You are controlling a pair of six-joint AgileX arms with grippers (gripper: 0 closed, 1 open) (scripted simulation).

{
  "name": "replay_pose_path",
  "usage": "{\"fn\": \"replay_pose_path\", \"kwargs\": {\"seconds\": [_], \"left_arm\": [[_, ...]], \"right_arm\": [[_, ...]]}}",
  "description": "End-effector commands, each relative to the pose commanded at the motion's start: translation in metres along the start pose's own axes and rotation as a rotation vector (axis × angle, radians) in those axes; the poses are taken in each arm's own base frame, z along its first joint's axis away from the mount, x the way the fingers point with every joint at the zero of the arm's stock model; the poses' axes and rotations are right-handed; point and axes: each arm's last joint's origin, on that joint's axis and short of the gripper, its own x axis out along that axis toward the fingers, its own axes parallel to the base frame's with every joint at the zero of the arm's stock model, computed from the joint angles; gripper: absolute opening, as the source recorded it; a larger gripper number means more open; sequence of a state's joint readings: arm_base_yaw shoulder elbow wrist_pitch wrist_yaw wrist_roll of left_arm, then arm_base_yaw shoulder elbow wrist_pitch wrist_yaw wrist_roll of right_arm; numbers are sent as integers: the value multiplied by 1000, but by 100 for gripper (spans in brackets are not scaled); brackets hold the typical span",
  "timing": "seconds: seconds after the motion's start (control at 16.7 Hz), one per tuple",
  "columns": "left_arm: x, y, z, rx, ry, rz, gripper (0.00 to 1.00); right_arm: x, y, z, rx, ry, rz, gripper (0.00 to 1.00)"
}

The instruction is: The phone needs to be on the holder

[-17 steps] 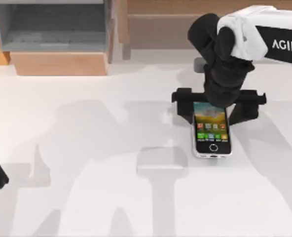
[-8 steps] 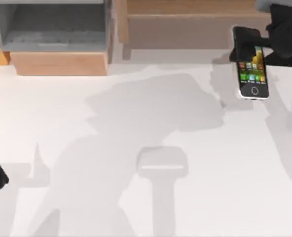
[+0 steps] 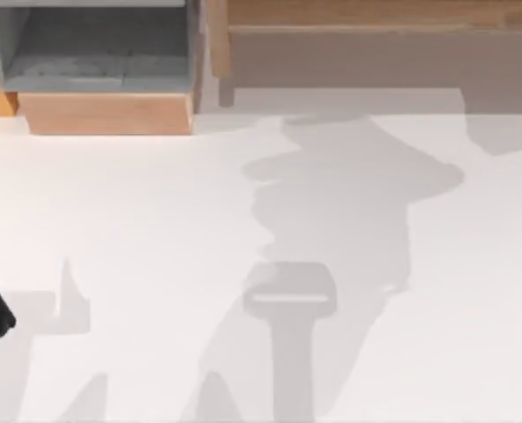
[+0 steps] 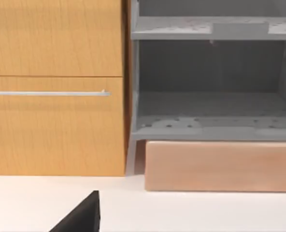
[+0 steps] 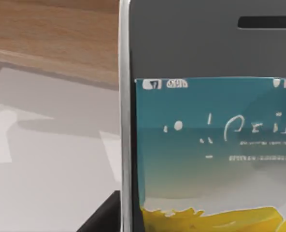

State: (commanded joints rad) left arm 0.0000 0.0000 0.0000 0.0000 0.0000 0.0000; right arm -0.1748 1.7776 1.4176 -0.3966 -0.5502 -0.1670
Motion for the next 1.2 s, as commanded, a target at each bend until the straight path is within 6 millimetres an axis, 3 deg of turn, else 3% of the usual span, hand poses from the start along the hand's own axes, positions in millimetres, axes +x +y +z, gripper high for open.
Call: {"fn": "replay_pose_path", "kwargs": {"seconds": [0.18, 0.54, 0.78, 0.96, 1.2], "left_arm": [[0, 0, 0, 0, 0, 0, 100], [0, 0, 0, 0, 0, 0, 100], [0, 0, 0, 0, 0, 0, 100], [0, 0, 0, 0, 0, 0, 100], [0, 0, 0, 0, 0, 0, 100]], "right_arm": [[-36, -32, -8, -64, -91, -33, 0], [-98, -87, -49, -119, -196, -108, 0], [-144, -118, -95, -120, -241, -199, 0], [-167, -129, -136, -95, -244, -257, 0], [-177, -130, -152, -107, -248, -288, 0]]}}
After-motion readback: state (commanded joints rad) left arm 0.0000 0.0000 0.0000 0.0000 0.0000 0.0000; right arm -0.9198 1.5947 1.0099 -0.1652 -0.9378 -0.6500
